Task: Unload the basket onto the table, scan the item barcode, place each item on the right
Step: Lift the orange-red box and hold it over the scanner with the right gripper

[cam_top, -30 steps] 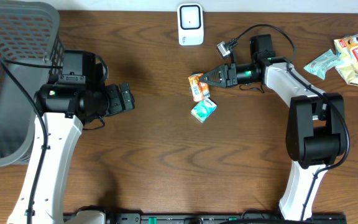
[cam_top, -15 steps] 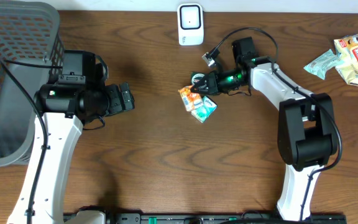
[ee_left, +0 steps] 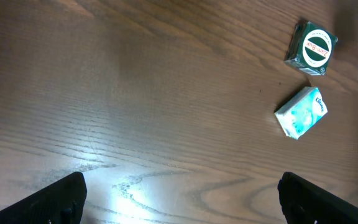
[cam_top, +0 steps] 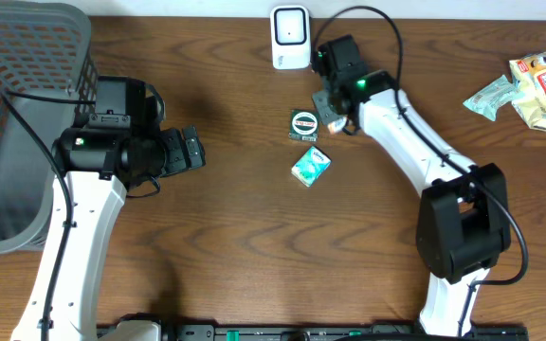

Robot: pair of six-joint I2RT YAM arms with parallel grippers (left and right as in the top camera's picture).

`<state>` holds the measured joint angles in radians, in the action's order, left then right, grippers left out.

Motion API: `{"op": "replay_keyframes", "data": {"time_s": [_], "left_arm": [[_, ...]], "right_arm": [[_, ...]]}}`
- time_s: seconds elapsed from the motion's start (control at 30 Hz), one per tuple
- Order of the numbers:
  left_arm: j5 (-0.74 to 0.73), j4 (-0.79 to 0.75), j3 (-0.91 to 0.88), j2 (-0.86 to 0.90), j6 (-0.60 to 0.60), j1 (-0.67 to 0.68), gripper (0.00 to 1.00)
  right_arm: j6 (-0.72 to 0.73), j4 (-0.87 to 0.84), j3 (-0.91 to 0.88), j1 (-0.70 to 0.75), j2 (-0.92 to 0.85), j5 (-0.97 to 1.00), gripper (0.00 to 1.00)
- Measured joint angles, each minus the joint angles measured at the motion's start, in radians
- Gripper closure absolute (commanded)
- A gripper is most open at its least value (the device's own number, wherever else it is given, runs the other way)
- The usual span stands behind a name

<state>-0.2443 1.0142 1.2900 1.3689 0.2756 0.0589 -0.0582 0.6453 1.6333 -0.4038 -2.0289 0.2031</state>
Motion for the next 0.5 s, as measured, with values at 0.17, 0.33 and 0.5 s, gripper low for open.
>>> {"op": "replay_keyframes", "data": {"time_s": [0.17, 0.33, 0.5], "left_arm": [[0.000, 0.001, 0.000, 0.000, 0.000, 0.000, 0.02], [0.000, 0.000, 0.000, 0.000, 0.000, 0.000, 0.02], [0.000, -0.001, 0.000, 0.000, 0.000, 0.000, 0.02]], "right_arm": [[-0.153, -0.233, 0.001, -0.031, 0.000, 0.102, 0.99], [-0.300, -0.442, 0.000, -0.032, 0.000, 0.138, 0.99], [-0.368, -0.637, -0.001, -0.032, 0.000, 0.150, 0.99]]}}
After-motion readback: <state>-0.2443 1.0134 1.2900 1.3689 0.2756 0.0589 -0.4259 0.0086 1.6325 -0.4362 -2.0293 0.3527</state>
